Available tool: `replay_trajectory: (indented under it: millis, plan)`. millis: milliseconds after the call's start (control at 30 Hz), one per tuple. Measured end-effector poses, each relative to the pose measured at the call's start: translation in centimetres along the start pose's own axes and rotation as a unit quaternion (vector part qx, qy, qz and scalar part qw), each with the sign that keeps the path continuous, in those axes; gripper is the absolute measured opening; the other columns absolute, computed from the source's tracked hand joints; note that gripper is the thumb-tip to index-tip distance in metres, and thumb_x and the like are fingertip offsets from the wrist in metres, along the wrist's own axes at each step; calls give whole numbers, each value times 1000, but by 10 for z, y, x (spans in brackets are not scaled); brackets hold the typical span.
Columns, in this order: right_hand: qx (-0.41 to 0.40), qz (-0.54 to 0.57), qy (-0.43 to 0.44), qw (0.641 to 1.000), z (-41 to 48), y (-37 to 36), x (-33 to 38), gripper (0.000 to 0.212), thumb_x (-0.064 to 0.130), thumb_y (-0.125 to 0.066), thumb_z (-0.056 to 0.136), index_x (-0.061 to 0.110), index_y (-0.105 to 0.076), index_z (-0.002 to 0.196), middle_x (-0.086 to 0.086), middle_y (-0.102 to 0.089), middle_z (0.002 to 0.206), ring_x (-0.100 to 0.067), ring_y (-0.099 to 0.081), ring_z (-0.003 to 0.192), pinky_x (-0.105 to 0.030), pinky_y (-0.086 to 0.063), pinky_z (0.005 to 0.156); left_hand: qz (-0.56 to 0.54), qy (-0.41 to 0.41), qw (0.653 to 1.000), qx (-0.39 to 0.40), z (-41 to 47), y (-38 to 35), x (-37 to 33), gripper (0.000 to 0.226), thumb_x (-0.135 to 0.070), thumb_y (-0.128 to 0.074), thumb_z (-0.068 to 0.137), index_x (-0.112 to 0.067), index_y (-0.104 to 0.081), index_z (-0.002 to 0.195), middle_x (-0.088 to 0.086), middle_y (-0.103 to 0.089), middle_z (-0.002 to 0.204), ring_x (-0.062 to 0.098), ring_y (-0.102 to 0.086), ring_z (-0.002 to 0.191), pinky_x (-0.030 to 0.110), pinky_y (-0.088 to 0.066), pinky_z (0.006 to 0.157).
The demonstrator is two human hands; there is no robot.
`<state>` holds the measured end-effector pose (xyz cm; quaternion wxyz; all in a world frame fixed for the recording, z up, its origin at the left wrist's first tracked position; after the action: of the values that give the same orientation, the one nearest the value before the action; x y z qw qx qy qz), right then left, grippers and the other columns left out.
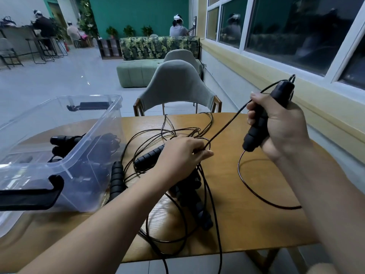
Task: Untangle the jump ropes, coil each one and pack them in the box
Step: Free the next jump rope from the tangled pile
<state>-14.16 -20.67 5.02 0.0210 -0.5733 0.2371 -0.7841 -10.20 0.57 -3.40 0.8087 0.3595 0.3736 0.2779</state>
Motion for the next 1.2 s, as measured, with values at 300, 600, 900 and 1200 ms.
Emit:
replay_trajectory:
  millis: [300,600,900,1200]
  plan:
    - [142,-140,-66,978,-23,-23,-56,17,16,-82,92,3,-71,94,-11,-70,76,-21,-60,63,-31,-49,56,17,-22,1000,-9,1,2,1,46,-56,-65,95,-21,-50,69,-8,-45,59,11,-41,63,36,-26,58]
    - [153,-244,9,958,-29,-33,-67,18,11,-76,97,-4,-69,89,-16,-72,71,-21,-64,58,-29,-51,54,-5,31,999,43,-1,0,7,21,-51,-50,93,-45,-57,74,-15,-63,71,14,-58,79,40,-50,72]
    - [61,-39,17,997,-17,-30,-8,13,10,-76,96,5,-71,85,-6,-70,71,-16,-62,64,-25,-50,60,27,71,996,49,-3,6,12,44,-72,-47,94,-35,-68,81,-21,-70,84,14,-47,99,52,-47,96]
    - [14,29,-5,999,0,-9,2,19,13,-79,95,11,-65,83,-5,-67,73,-16,-57,62,-27,-46,59,44,78,994,56,-2,4,5,38,-64,-53,100,-36,-62,75,-21,-67,81,11,-39,101,50,-35,99]
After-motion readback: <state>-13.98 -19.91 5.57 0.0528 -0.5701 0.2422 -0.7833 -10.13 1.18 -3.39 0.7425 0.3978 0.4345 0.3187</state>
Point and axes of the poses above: each hand's wrist, its own z-axis towards the middle knuckle, its own y-axis out of the back of the hand, x = y × z, the point moved 3 cm from there along z, towards the middle knuckle
